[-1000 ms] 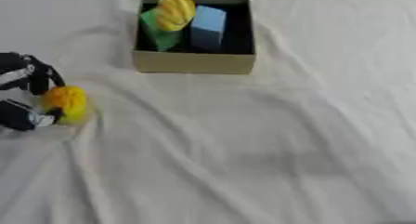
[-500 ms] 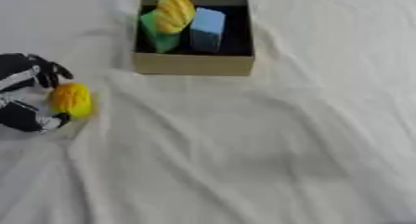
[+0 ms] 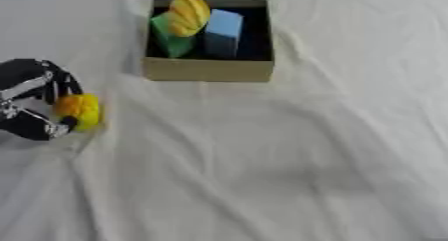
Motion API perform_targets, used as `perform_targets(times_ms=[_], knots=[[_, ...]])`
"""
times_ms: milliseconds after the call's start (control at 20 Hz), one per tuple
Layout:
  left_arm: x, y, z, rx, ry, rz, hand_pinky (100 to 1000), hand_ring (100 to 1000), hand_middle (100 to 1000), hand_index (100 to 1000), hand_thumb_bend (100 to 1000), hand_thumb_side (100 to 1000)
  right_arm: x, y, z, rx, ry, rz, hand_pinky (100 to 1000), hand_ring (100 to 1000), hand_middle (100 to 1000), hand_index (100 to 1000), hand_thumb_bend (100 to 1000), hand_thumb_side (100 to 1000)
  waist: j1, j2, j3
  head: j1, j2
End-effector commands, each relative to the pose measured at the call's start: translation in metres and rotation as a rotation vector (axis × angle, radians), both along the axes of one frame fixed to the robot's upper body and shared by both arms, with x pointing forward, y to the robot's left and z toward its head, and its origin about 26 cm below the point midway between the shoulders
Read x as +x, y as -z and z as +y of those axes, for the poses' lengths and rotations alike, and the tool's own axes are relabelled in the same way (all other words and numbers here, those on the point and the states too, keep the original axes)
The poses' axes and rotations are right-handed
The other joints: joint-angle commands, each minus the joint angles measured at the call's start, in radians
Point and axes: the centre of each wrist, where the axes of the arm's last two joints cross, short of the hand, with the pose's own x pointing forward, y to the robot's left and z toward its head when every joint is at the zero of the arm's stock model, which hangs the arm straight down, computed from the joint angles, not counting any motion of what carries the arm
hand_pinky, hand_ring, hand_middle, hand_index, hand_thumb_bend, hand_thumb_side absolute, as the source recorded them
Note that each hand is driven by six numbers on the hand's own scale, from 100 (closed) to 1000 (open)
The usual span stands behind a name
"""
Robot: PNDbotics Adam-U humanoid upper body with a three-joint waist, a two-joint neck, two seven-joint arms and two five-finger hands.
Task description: Pick up objects on the table and place them in the box.
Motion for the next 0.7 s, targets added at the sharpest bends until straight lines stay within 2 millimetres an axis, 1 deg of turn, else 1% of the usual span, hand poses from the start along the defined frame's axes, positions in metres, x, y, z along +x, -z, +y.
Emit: perform_targets(times_ms=[50, 250, 400, 500, 650, 700], knots=[[-0.005, -0.018, 0.000, -0.006, 0.007, -0.083, 557, 502, 430, 652, 144, 100, -0.002, -0.005, 0.000, -0.011, -0.002, -0.013, 959, 884, 757, 874, 100, 635, -0.001, -0.022, 0.001, -0.002, -0.015], [-0.013, -0.034, -0.005, -0.012, 0.031, -0.174, 548, 486, 403, 591, 149, 100, -0.002, -0.005, -0.001, -0.011, 0.001, -0.012, 959, 884, 757, 874, 100, 636, 0.002, -0.025, 0.004, -0.006, -0.014], [-0.019, -0.045, -0.010, -0.007, 0.057, -0.223, 539, 482, 389, 579, 156, 100, -0.003, -0.005, -0.002, -0.011, 0.003, -0.011, 959, 883, 757, 875, 100, 635, 0.003, -0.027, 0.004, -0.010, -0.014], [-0.024, -0.055, -0.015, -0.007, 0.084, -0.258, 537, 476, 380, 568, 165, 100, -0.003, -0.005, -0.002, -0.011, 0.005, -0.011, 959, 883, 757, 875, 100, 636, 0.004, -0.029, 0.004, -0.014, -0.014], [-0.033, -0.078, -0.028, -0.013, 0.142, -0.336, 535, 473, 387, 564, 155, 100, -0.004, -0.005, -0.003, -0.012, 0.008, -0.013, 958, 883, 757, 875, 100, 637, 0.008, -0.035, 0.006, -0.020, -0.011], [-0.035, -0.084, -0.032, -0.017, 0.161, -0.358, 535, 472, 396, 564, 100, 342, -0.004, -0.005, -0.004, -0.011, 0.009, -0.013, 958, 883, 758, 875, 100, 665, 0.009, -0.036, 0.007, -0.023, -0.009]])
